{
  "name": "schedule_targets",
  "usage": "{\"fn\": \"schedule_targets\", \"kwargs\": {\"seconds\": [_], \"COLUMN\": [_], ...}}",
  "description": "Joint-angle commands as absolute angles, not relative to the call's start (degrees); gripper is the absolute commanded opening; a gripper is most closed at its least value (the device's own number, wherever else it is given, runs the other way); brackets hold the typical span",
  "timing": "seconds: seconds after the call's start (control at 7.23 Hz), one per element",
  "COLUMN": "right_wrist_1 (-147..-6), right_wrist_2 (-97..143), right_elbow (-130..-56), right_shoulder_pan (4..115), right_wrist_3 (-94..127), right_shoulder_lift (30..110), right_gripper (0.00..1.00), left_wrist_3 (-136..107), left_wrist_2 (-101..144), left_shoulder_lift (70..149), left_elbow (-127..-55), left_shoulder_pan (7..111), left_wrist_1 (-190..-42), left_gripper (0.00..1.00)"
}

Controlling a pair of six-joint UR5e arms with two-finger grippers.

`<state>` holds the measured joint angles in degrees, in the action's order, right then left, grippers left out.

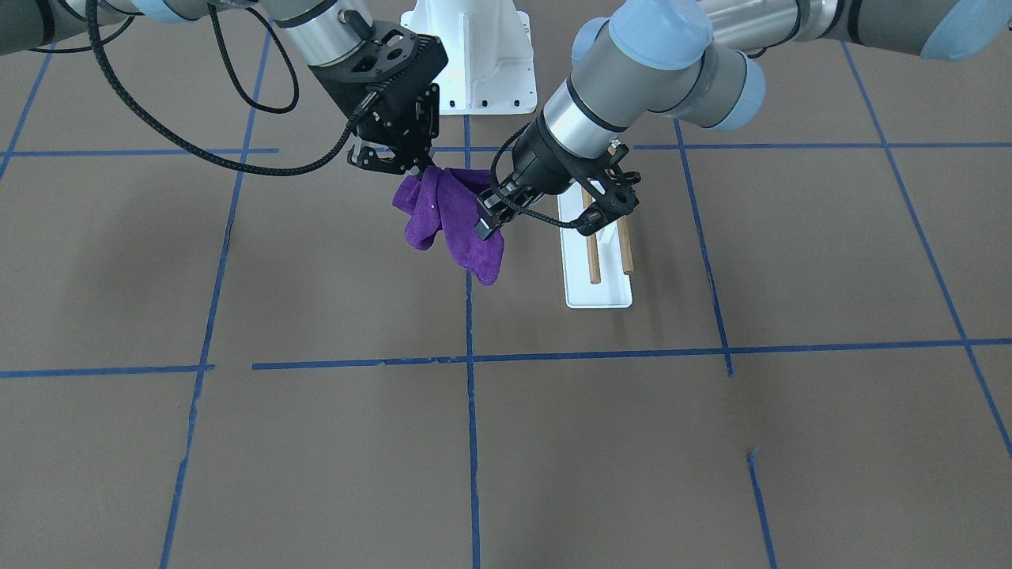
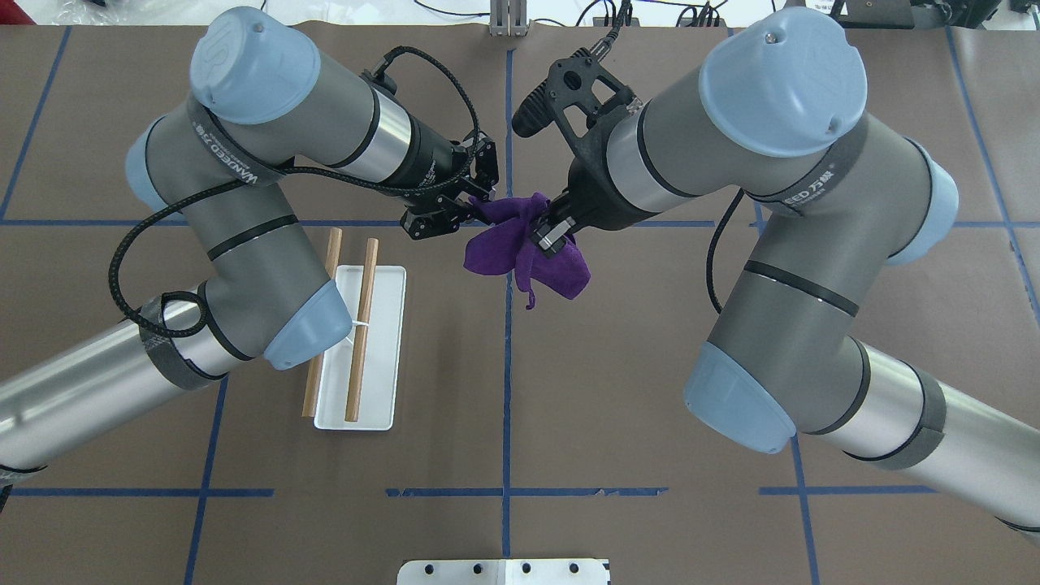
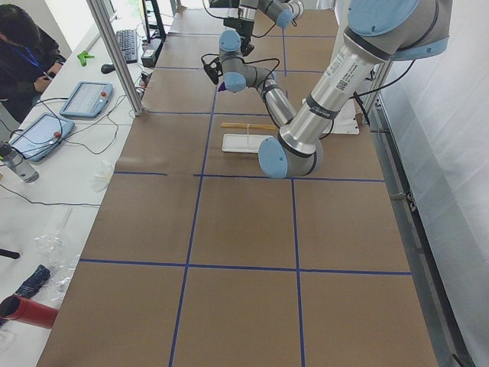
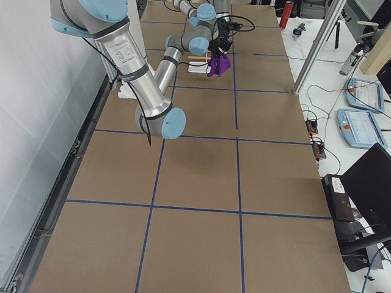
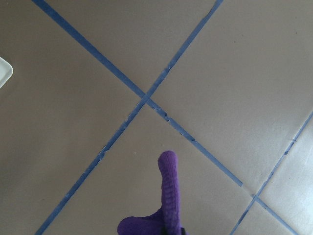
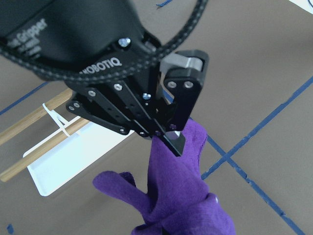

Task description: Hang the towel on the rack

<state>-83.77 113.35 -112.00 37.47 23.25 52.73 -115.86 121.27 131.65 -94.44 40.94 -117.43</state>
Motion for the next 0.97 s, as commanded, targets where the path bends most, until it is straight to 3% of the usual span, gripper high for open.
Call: {"fn": "schedule_targets", "kwargs": {"seconds": [0.0, 0.55, 0.83], "right_wrist_1": [-85.3, -103.7, -107.0], "right_wrist_2": [113.9, 119.2, 119.4], "right_elbow": [-111.9, -111.5, -111.2], "right_shoulder_pan": [37.1, 42.3, 47.3], "right_wrist_3": [25.3, 24.9, 17.8], "right_shoulder_lift": [53.9, 55.1, 60.1], "right_gripper": [1.00, 1.00, 1.00], "left_wrist_3": [-115.8, -108.7, -100.7], "left_wrist_2": [121.2, 121.2, 121.3], "left_shoulder_lift": [131.1, 121.5, 115.0], "left_elbow": [-94.8, -102.0, -105.0], "left_shoulder_pan": [41.3, 41.8, 43.2], "left_wrist_1": [-117.9, -117.8, -117.6], "left_gripper": [0.00, 0.00, 0.00]}}
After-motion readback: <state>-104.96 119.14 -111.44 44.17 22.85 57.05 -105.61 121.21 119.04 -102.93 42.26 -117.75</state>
